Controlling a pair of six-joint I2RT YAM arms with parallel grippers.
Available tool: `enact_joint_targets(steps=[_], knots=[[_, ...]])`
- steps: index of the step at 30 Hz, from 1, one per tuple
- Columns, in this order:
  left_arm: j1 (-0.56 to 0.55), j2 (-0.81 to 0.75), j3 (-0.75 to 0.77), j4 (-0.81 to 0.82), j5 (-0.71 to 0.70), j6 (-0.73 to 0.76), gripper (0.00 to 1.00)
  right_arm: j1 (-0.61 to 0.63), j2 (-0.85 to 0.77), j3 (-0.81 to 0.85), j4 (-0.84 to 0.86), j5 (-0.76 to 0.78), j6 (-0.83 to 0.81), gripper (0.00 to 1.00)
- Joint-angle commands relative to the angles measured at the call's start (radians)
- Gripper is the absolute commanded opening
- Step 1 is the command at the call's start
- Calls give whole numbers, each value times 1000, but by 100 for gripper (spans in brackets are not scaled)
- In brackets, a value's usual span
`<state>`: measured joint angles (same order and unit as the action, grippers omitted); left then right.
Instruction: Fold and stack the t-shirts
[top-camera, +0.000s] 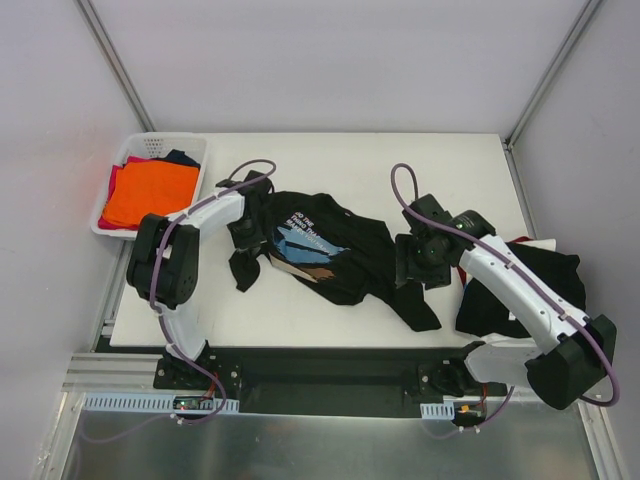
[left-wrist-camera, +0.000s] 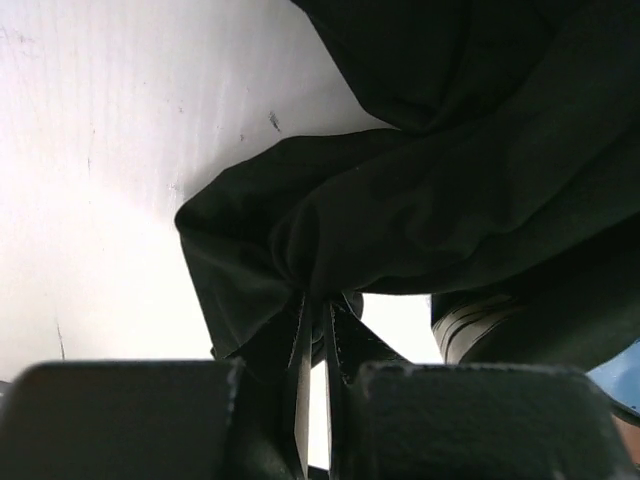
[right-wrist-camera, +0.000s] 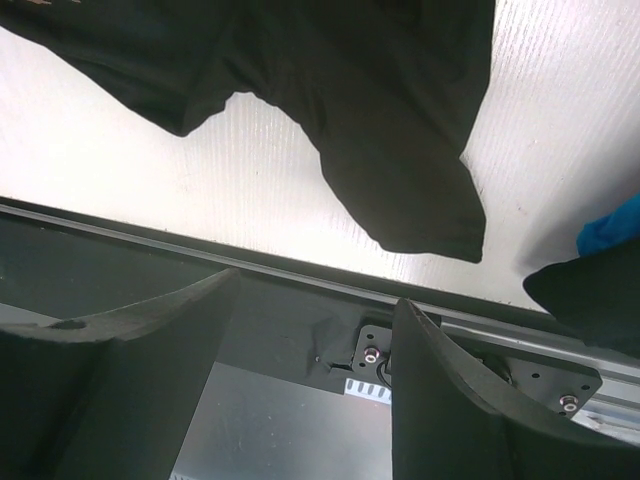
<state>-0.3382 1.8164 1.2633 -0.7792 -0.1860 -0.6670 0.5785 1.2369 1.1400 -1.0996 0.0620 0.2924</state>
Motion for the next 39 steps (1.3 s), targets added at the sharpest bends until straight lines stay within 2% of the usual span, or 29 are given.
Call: enact_joint_targets(steps=[1,4,8,10,13,16,24,29,32,36,38,39], knots=[[7,-84,-9,-11,23,23,0,3,1,46,6,-8,-21,67],[8,-173,88,-98,8,26,0,3,-5,44,6,-10,-22,67],[13,-210,393,-231,-53,35,0,3,-8,41,10,-16,-22,67],[24,-192,502,-299,-61,35,1,3,-7,47,15,-19,-24,67],[28,-126,747,-386,-56,37,2,4,-7,55,17,-18,-25,67],[28,-66,865,-448,-40,35,0,6,-11,61,21,-14,-22,67],[33,-46,907,-471,-66,61,6,9,-31,38,29,-14,-19,67],[34,24,837,-476,-32,55,1,12,-31,29,30,-13,-19,67],[34,38,756,-408,-24,56,1,11,-27,21,32,-16,-13,67],[34,125,762,-378,-1,76,0,12,-7,3,43,-24,-4,67],[34,139,739,-292,51,118,0,14,6,-2,52,-22,1,67],[34,136,719,-234,125,135,0,15,22,-3,55,-25,1,68]])
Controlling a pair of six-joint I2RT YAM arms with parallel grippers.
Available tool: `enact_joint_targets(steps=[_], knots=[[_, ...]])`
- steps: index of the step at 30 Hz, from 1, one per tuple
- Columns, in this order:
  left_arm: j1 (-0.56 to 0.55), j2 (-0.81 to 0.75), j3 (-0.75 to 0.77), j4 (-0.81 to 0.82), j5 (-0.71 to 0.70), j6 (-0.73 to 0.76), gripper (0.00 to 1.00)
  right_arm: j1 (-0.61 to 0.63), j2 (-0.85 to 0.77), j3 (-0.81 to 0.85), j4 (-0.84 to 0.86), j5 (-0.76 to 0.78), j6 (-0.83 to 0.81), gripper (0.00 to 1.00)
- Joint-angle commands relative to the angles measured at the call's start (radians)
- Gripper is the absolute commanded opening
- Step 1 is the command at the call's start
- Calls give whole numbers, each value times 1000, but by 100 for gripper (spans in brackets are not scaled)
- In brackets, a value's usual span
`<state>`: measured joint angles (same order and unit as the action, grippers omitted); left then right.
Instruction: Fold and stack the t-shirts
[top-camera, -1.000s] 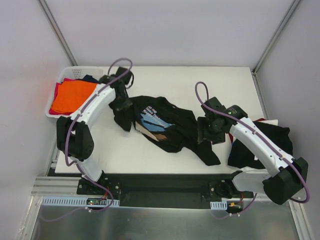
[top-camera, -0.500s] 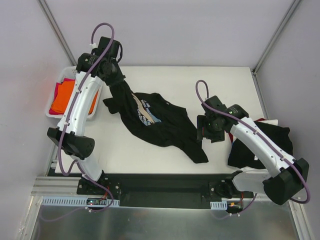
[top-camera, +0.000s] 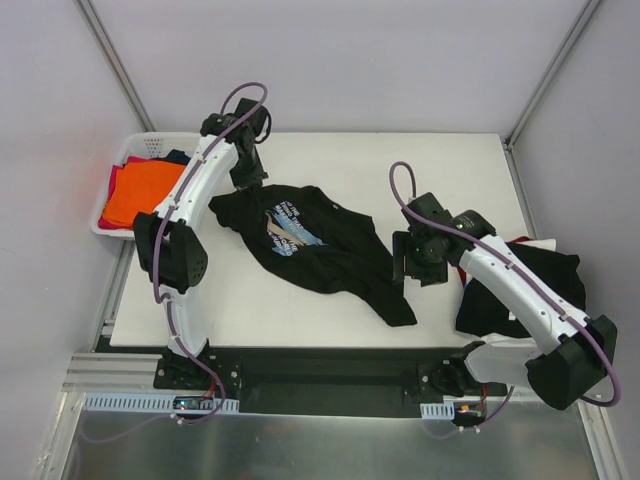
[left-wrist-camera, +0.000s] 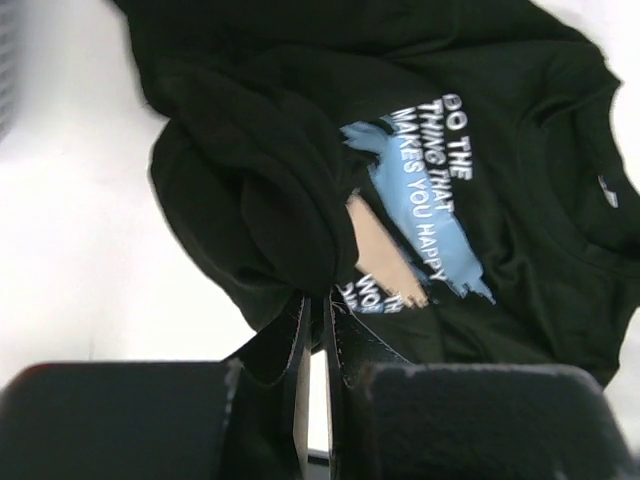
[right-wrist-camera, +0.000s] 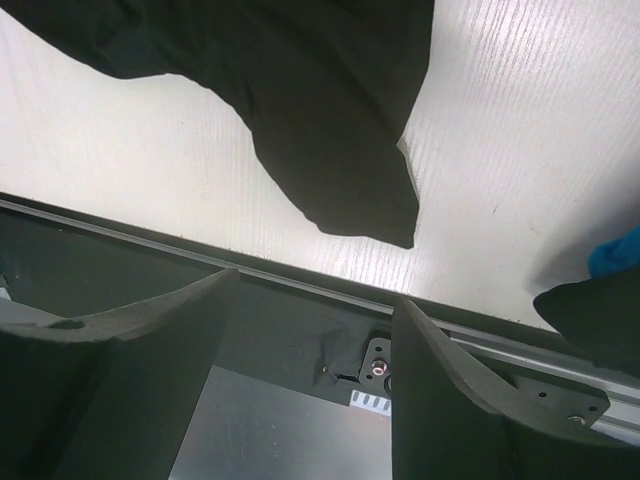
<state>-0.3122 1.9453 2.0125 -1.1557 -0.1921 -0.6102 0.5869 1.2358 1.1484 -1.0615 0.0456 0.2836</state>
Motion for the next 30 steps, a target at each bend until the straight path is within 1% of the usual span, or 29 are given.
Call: enact_joint_targets(steps=[1,4,5,11,12,13,14,15,16,17,20,21,22,23,25,26,27,28,29,30], knots=[[9,3,-81,243,166,89,0,5,34,-13,20,-12,11,68],[9,0,-136,365,191,81,0,5,83,-12,37,-24,20,68],[9,13,-124,390,216,70,0,8,93,-12,47,-27,23,68],[9,177,24,396,267,55,0,40,194,31,72,-36,52,68],[10,237,46,389,293,64,19,50,203,37,71,-36,54,68],[10,274,96,374,319,72,33,57,217,45,71,-38,55,68],[12,309,124,344,341,73,55,77,229,53,66,-35,57,68],[12,370,152,288,344,75,99,86,234,63,63,-32,55,68],[10,385,166,272,352,75,99,93,240,69,60,-26,55,68],[10,367,146,268,341,72,99,109,247,74,52,-23,54,68],[4,275,-4,297,297,63,99,128,251,79,49,-15,57,68],[1,189,-91,312,272,63,99,132,252,80,51,-15,57,68],[-8,143,-134,341,260,64,99,136,255,82,51,-15,58,68],[-14,56,-173,347,243,67,99,145,257,86,52,-13,60,68],[-27,-26,-274,349,220,66,99,155,258,97,55,-9,63,68],[-40,-104,-312,347,218,61,99,169,260,102,58,-7,68,68],[-51,-146,-393,346,217,56,99,177,264,106,57,-6,71,68],[-65,-188,-432,346,197,52,99,185,263,117,57,-3,71,68],[-108,-275,-469,346,159,52,99,200,264,120,55,0,74,68],[-129,-319,-533,344,125,53,99,209,264,125,52,7,80,68]])
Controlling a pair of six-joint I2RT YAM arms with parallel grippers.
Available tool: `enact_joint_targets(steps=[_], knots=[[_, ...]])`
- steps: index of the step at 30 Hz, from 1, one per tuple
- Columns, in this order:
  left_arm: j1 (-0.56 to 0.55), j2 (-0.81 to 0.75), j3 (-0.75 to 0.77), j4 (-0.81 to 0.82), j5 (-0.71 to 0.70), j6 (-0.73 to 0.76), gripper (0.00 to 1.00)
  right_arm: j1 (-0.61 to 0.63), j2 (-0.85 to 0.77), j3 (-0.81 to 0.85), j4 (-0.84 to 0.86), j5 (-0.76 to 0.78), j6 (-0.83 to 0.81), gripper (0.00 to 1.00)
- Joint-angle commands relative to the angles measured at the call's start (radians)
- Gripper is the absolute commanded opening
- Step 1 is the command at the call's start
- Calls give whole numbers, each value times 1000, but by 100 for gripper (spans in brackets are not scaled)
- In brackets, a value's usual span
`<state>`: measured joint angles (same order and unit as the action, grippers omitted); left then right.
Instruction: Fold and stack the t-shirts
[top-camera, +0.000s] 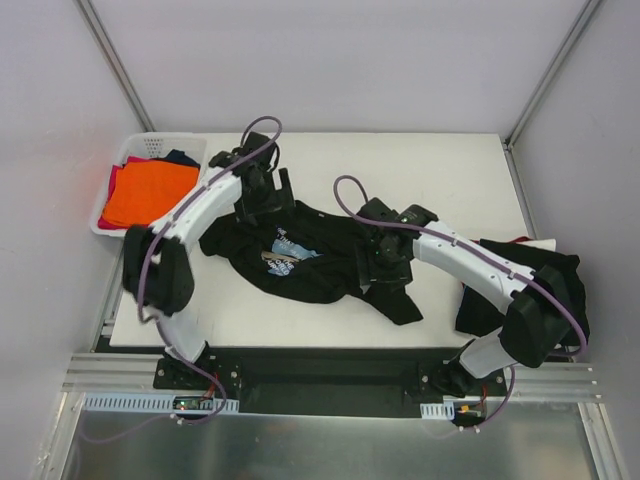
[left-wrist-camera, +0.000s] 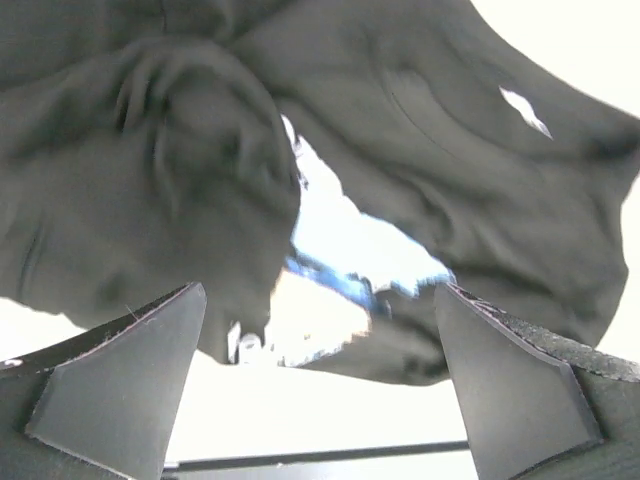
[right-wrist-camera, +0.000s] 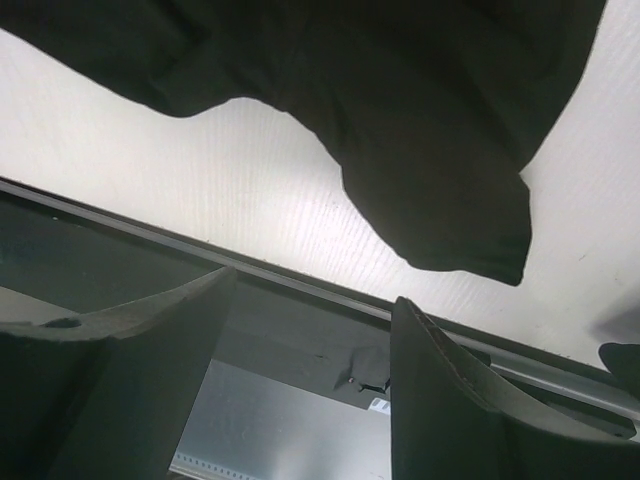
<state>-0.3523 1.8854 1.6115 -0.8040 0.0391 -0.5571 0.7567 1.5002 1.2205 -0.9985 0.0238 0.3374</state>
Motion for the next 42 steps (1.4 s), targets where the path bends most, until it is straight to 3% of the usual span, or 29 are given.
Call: enact_joint_targets(steps=[1,3,6,12,14,21,27,32,42], knots=[[-108,-299,-165,-9,-160,-4,99,47,-6,54,-11,34,31,68],[-122,-390,-241,-11,-160,-17,99,73,-11,50,-12,41,44,68],[-122,-402,-289,-32,-137,-32,99,105,-20,45,-9,56,58,68],[-180,-468,-207,-107,-183,-43,99,162,-26,53,-15,83,83,68],[-183,-489,-240,-109,-166,-63,99,176,-28,62,-23,91,92,68],[-188,-650,-716,25,-128,-190,99,199,-58,60,-54,128,120,69],[-188,-698,-920,104,-176,-231,99,210,-93,-7,-48,125,149,69],[-188,-585,-912,180,-168,-204,99,228,-80,-13,-51,123,152,69],[-188,-404,-728,235,-162,-127,99,230,-54,11,-74,145,124,70]])
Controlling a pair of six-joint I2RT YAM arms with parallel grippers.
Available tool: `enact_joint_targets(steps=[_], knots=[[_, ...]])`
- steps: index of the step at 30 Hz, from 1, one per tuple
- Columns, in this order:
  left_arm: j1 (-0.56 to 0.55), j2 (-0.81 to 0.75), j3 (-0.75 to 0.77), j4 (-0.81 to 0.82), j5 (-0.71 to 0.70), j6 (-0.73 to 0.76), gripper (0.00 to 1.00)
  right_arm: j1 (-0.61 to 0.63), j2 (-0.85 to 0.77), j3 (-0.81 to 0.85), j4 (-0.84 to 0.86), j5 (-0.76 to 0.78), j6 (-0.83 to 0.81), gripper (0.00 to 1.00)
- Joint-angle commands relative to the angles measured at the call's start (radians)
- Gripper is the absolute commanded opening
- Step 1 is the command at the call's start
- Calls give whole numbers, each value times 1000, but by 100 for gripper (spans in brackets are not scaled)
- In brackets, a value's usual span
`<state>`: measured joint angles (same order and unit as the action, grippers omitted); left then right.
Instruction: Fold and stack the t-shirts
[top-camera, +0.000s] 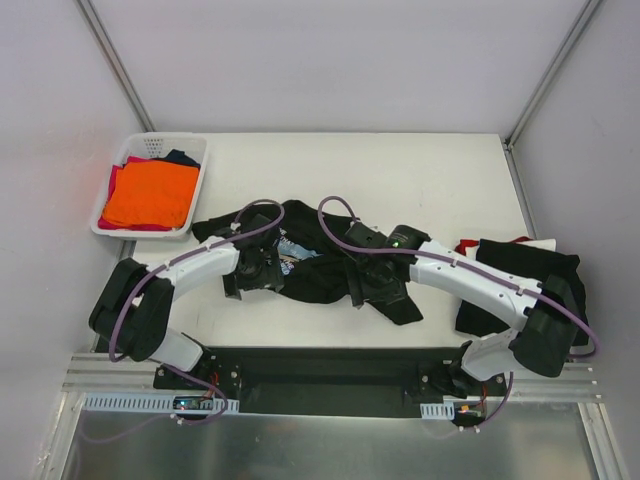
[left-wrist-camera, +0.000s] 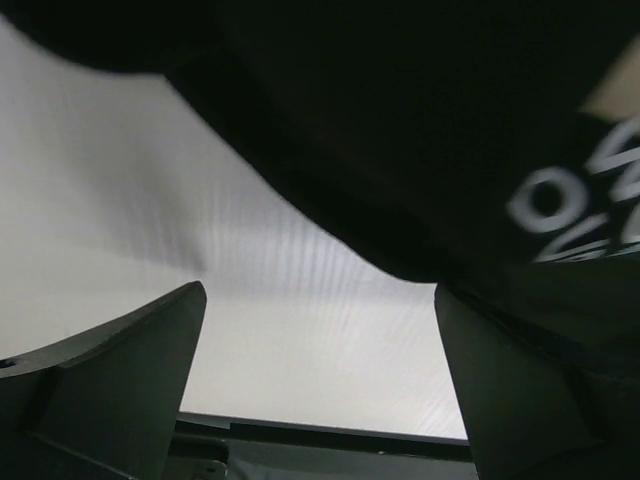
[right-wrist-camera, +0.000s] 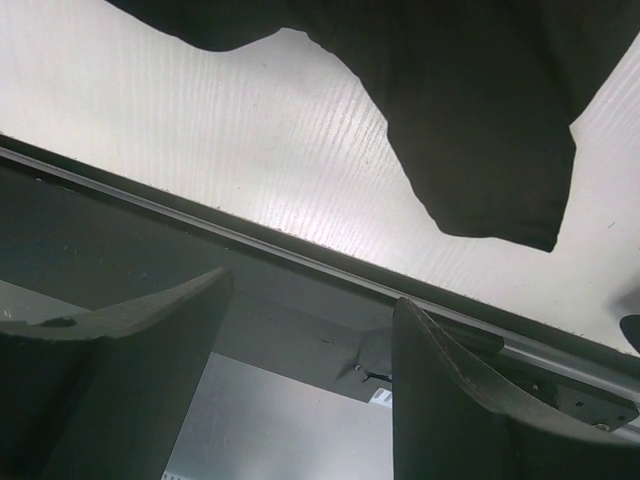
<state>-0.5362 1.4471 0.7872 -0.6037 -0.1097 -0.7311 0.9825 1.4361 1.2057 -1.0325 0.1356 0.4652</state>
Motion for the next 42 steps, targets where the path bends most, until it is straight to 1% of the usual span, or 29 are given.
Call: enact_joint_targets(steps=[1,5,10,18,22,26,33,35,36,40,41,42], knots=[[-5,54,113,36,-15,51,99,2,15,31,-40,33,-7,70],[-4,114,188,35,-12,65,99,4,46,57,-41,36,-23,70],[-4,157,198,39,-4,64,99,2,81,92,-44,42,-49,70],[-4,107,124,41,-8,70,99,-5,98,95,-38,41,-60,71],[-4,37,90,38,7,61,99,-10,101,97,-35,36,-63,71],[-4,9,50,39,1,49,99,-8,103,92,-31,30,-62,71],[-4,94,70,68,-8,59,99,-8,96,92,-29,29,-54,71],[-4,120,95,74,-5,62,99,-8,90,89,-32,32,-51,72],[-2,148,104,81,-5,65,97,-10,87,86,-35,35,-46,71],[-4,203,151,90,-10,76,96,-8,63,69,-41,44,-37,72],[-4,213,159,93,-13,81,93,-8,55,63,-44,47,-36,72],[-2,229,164,97,-13,84,70,-10,53,58,-46,47,-33,72]])
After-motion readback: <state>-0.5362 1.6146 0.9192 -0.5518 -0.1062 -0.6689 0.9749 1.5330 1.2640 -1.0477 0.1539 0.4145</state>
